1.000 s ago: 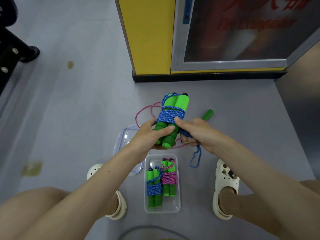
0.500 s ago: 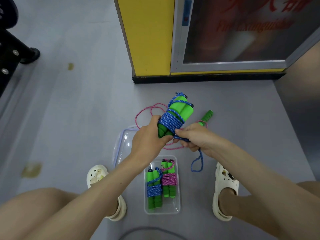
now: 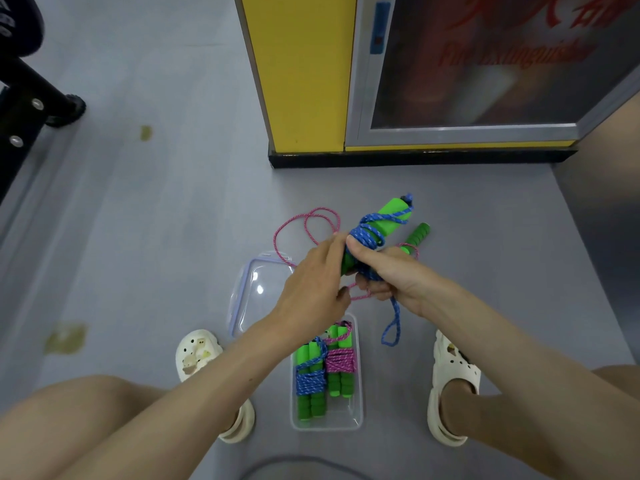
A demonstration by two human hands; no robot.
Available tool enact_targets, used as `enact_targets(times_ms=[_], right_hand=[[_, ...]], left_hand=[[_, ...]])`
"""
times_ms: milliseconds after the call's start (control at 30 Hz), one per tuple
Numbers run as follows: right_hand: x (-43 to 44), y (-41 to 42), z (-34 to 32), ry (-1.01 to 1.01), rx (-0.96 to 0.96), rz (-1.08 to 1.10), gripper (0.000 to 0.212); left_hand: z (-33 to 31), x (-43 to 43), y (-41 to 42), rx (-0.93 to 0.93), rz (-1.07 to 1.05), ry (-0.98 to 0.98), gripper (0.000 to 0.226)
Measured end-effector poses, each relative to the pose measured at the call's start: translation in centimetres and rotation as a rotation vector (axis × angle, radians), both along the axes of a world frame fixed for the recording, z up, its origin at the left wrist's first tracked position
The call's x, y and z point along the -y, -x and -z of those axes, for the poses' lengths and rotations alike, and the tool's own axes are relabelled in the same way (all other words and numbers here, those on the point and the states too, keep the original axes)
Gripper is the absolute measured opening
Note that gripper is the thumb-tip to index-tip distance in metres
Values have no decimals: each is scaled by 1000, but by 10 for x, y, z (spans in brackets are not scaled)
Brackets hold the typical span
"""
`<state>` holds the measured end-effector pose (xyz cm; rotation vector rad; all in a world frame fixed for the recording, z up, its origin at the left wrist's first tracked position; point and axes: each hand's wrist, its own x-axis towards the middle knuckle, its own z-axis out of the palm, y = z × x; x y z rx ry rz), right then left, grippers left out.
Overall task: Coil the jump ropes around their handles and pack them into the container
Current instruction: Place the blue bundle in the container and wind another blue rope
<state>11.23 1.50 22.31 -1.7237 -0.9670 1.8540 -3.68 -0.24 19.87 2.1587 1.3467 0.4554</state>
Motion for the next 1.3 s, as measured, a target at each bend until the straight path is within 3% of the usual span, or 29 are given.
enact_targets(times_ms=[133,367,467,567,767,933,1033,1133,1300], right_hand=[[0,-1,0,-6,21,36,39],[-4,-1,-2,6,-52,103,33],[-4,-1,-3,-3,-46,75,35],[-3,-3,-5,-13,-24,17,38],[1,-5,-11,-63,-1,-50,36],[0,-6,-11,-81,8,-101,40],[-1,-8,-13,-100,-11,-72,37],[0,-6,-12,-131,-27,-82,36],[1,-6,-7,-163,31,-124,50]], left_hand=[[-5,-3,-4,220,-5,235,74],[-23,-12,-3,635,-404,684,50],[-23,-13,1,709,-419,891,44],[-23,-14,4,699,-384,890,42],[-24,-15,5,633,-418,800,64],[-27,-16,7,606,-424,865,73],[-28,-15,6,696,-421,936,86],[-33,-15,6,803,-363,1027,65],[-30,-18,7,863,-413,1059,51]])
